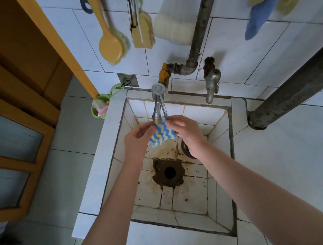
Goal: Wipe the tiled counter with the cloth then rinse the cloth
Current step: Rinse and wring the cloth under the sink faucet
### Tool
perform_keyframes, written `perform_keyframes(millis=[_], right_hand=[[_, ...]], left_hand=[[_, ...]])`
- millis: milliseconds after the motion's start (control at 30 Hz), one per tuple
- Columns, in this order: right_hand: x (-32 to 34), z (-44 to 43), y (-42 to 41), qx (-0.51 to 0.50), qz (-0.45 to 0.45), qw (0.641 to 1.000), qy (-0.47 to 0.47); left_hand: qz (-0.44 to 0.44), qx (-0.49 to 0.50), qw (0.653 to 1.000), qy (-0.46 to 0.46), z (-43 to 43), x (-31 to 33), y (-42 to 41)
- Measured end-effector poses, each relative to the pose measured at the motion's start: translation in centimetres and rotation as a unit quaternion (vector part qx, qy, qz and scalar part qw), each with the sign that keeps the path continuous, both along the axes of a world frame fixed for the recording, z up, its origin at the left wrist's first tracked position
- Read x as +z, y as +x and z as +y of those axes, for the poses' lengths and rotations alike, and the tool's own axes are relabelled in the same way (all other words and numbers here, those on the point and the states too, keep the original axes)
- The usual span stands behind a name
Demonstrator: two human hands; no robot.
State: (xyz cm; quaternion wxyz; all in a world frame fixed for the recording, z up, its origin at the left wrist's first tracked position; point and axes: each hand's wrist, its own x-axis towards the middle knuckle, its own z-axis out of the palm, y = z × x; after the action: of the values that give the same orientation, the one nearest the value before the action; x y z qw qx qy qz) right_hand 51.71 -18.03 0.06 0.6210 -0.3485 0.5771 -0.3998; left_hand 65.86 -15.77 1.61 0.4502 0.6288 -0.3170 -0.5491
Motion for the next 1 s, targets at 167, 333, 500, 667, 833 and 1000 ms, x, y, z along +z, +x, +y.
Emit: perform_keyframes(millis=[167, 333, 500, 667, 833, 1000], right_hand=[[-0.3, 0.1, -0.6, -0.013, -0.007, 1.0, 0.012], [-0.7, 0.1, -1.1, -0.03, -0.022, 0.999, 0.023], [-0.7, 0.0, -1.2, -0.043, -0.042, 0.998, 0.031], [-0.7, -0.3, -1.1, -0.04, -0.04, 0.998, 0.036], [-0.8, -0.2, -1.2, -0.024, -0.036, 0.999, 0.029], [-1.3, -0.1, -1.8, -0.018, -0.021, 0.999, 0.036]], left_hand=[[0.003, -0.007, 1.0, 0.001, -0.3, -0.2, -0.2], [-0.007, 0.0, 1.0, 0.008, -0.7, -0.9, -0.6], [-0.01, 0.004, 1.0, 0.009, -1.4, -1.1, -0.9], [0.003, 0.003, 1.0, -0.008, -1.5, -0.9, -0.7], [0.019, 0.014, 0.999, -0.023, -1.4, -0.8, -0.3], [0.037, 0.041, 0.998, -0.013, -1.2, -0.7, -0.4]])
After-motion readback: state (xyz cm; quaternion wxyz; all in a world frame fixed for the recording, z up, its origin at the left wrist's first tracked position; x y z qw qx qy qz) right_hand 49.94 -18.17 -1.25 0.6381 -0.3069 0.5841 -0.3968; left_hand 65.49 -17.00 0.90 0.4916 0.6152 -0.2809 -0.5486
